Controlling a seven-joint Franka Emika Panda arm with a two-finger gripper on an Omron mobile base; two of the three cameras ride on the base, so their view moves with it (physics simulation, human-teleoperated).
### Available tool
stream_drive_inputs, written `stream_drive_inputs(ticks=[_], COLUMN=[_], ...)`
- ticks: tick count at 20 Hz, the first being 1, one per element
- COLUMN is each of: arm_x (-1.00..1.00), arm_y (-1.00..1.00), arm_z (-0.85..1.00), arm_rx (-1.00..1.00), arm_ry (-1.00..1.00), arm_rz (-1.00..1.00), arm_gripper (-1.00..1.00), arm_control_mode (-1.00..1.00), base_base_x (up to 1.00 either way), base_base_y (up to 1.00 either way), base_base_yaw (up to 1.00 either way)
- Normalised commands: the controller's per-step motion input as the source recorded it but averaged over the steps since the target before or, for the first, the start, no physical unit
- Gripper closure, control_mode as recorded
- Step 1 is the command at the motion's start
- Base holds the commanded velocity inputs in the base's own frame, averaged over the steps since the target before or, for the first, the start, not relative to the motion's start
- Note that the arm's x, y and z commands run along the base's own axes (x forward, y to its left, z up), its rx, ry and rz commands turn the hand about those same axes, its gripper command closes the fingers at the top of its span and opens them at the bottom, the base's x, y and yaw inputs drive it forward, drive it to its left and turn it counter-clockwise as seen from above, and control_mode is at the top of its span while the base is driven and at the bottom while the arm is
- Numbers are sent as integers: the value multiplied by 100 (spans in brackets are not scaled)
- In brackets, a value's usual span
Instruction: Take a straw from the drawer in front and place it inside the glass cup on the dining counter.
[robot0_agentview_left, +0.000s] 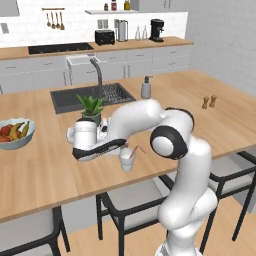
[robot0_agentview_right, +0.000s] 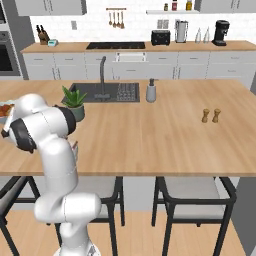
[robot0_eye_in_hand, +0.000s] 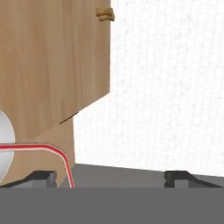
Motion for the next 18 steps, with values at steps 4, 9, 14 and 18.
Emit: stream_drive_inputs(ticks=[4,9,14,18], arm_x=[0,-43,-99,-100], arm_y=[0,-2,-56,-98], arm_z=[37,88,93,57], arm_rx=[12,31,80,97], arm_ry=[0,-1,0,0], arm_rz=[0,0,0,2], arm_gripper=[-100,-100,-100,-100], arm_control_mode=[-100,-100,-100,-100], base_base_x=[0,0,0,0], base_base_y=[0,0,0,0], base_base_yaw=[0,0,0,0])
